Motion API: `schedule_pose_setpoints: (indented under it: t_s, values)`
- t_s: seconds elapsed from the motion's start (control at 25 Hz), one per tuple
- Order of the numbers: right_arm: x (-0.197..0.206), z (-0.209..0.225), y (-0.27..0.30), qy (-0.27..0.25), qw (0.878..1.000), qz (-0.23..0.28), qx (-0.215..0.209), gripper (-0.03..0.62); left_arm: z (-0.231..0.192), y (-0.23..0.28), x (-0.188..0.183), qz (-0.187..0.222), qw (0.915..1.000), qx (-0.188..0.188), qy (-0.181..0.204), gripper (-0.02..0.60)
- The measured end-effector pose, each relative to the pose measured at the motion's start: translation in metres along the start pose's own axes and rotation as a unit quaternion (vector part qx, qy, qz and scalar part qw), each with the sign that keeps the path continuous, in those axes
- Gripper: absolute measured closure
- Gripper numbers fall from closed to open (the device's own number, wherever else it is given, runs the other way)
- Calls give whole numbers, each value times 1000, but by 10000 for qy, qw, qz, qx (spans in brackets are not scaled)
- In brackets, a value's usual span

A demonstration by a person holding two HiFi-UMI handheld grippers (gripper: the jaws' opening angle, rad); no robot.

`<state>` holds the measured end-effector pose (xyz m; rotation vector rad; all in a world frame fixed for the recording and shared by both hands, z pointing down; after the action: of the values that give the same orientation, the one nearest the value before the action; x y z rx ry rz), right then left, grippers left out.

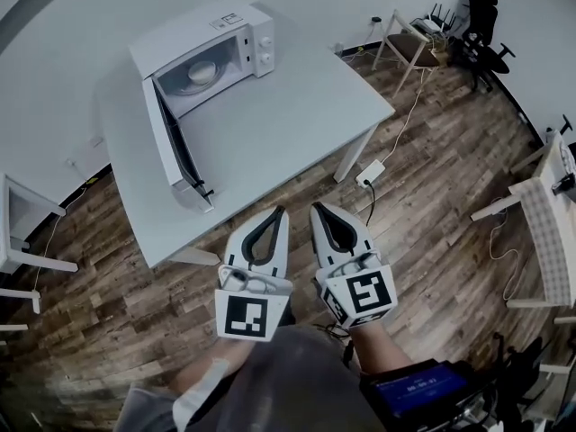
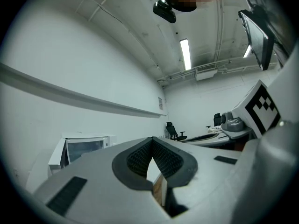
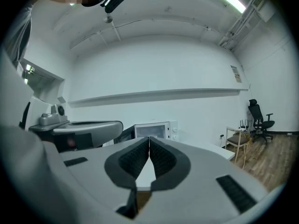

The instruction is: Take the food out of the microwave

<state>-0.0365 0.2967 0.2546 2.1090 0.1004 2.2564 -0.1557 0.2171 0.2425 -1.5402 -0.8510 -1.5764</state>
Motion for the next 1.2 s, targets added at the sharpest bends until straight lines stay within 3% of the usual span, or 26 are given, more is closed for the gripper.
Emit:
schedule_pose_setpoints:
  t_s: [0.28,0.56,0.92,1.2]
  values:
    - [-10,17,30,-142,9999,-45,-32,585,-14,30,1,63,9998,-16,-163,575]
    - [-18,50,61,-215,9996,22,-175,585,-22,70,3,104,9999,-125,-37,575]
    - [-27,123,123,-179,9965,92,-806,585,-24,150,7,15,9979,-640,123,575]
    - [-34,178,177,-128,9883,-2,-1521,586,-31,211,9,-213,9909,-1312,220,575]
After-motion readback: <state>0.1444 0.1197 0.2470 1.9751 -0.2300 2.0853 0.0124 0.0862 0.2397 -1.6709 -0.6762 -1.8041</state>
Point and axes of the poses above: the fingertips, and each gripper's own axes: y forward along the fingers, z to its right, x out of its underside, the point moved 9 cm from there along -y, backward along the fingers, and after that the axes turned 9 degrees about -x, right-handed, at the moved point
